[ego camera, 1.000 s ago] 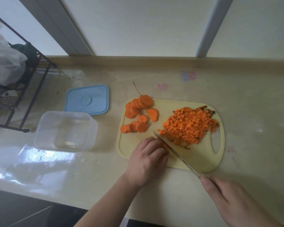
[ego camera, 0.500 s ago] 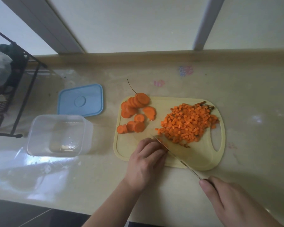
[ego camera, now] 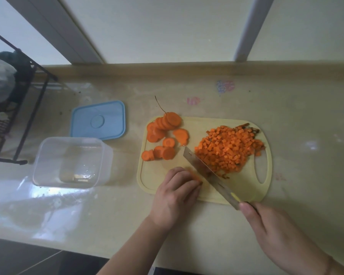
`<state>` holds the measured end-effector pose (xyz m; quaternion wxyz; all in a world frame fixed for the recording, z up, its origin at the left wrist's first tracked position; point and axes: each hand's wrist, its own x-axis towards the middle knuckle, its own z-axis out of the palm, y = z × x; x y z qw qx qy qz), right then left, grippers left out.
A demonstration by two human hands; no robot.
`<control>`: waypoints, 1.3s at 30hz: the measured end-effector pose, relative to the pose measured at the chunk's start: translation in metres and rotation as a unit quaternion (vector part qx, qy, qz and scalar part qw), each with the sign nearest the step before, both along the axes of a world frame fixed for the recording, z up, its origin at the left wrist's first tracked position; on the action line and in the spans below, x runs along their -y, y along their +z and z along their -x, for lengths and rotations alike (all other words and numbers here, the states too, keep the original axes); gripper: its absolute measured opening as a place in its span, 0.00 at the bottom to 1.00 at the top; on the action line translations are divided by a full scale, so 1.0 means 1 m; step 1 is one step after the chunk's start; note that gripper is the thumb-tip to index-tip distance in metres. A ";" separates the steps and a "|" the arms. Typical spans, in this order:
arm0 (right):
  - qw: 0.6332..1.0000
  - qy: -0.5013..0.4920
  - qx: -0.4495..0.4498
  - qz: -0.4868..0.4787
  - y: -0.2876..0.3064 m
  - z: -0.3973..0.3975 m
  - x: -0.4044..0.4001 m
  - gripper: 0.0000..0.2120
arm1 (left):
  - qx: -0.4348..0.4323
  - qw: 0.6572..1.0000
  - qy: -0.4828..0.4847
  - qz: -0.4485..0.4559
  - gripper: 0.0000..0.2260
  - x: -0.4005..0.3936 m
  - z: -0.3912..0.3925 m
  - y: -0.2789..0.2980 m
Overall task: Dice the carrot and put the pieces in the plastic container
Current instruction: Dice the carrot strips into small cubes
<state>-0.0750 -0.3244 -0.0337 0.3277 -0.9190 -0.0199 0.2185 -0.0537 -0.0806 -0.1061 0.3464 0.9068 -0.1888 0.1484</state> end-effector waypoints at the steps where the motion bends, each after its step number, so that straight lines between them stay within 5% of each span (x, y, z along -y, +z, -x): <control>1: 1.000 -0.001 -0.003 -0.004 0.000 -0.001 0.000 0.35 | -0.003 1.000 -0.002 0.003 0.05 0.000 0.001 0.000; 23: 0.994 0.032 -0.071 0.081 0.014 0.020 -0.010 0.48 | -0.002 1.000 0.001 0.023 0.03 -0.003 -0.002 0.002; 32: 0.999 0.039 0.013 0.033 0.000 0.006 -0.021 0.38 | -0.021 0.999 0.003 0.036 0.02 -0.004 -0.004 0.006; 39: 1.000 -0.006 -0.005 -0.003 -0.001 0.004 0.003 0.36 | -0.041 0.998 -0.009 0.036 0.03 -0.006 -0.002 0.005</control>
